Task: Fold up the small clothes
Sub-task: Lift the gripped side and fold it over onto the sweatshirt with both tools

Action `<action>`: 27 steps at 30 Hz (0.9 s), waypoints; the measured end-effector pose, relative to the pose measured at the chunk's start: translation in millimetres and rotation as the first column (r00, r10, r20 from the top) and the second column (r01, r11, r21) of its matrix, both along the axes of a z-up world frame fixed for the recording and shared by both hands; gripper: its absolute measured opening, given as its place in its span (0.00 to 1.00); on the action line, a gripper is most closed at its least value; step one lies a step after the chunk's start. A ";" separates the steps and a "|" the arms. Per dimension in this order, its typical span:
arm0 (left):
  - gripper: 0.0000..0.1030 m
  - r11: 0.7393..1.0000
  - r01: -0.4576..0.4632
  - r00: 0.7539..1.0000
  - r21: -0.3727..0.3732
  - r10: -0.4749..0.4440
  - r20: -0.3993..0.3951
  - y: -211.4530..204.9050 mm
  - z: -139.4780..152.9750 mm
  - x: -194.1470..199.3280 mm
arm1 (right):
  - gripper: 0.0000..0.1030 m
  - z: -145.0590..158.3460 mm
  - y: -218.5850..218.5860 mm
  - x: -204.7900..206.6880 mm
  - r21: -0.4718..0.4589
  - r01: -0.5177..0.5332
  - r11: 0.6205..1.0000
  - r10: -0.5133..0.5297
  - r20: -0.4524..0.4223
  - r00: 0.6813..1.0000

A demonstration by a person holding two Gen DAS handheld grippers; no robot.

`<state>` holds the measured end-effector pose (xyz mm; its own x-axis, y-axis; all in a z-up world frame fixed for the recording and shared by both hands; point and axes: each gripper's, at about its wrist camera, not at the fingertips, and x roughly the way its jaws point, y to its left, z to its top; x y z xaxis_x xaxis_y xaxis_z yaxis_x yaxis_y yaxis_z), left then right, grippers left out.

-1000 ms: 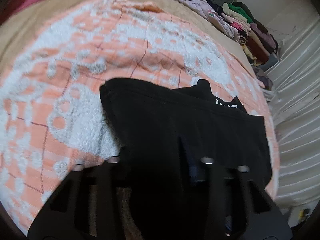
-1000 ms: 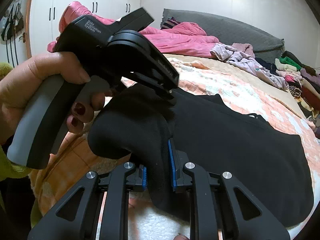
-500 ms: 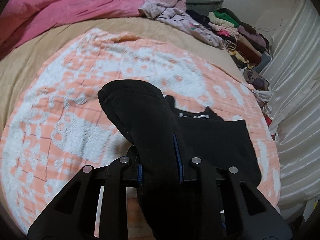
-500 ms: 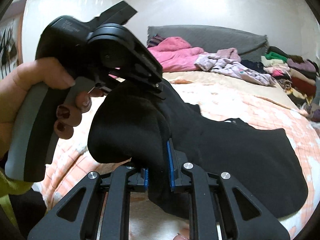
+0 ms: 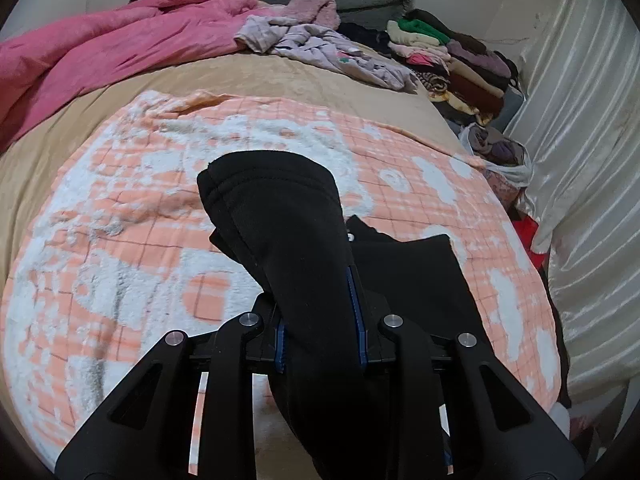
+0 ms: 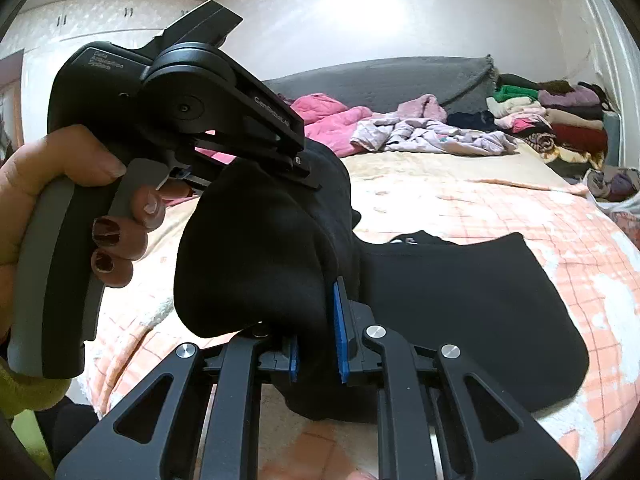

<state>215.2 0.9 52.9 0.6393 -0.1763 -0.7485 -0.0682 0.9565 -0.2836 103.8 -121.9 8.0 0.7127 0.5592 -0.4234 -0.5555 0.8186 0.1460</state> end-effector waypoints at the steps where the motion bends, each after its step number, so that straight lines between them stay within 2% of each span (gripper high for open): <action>1: 0.16 1.000 0.004 1.000 0.002 -0.004 -0.001 -3.4 0.2 0.8 | 0.13 1.9 -3.5 -3.8 0.004 0.004 1.000 -0.004 -0.001 1.000; 18: 0.17 0.993 0.082 0.995 0.082 -0.077 -0.066 -73.6 -12.0 24.7 | 0.12 -11.3 -54.3 1.8 0.078 0.090 0.993 -0.083 -0.088 0.993; 27: 0.20 0.987 0.135 0.985 0.082 -0.124 -0.124 -103.0 -31.6 47.7 | 0.12 -23.4 -73.7 15.2 0.089 0.140 0.986 -0.126 -0.147 0.981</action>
<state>262.9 -102.1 21.3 0.5217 -0.1806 -0.8338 0.0300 0.9806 -0.1936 119.0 -195.6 -15.5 0.7211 0.5073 -0.4719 -0.4106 0.8615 0.2988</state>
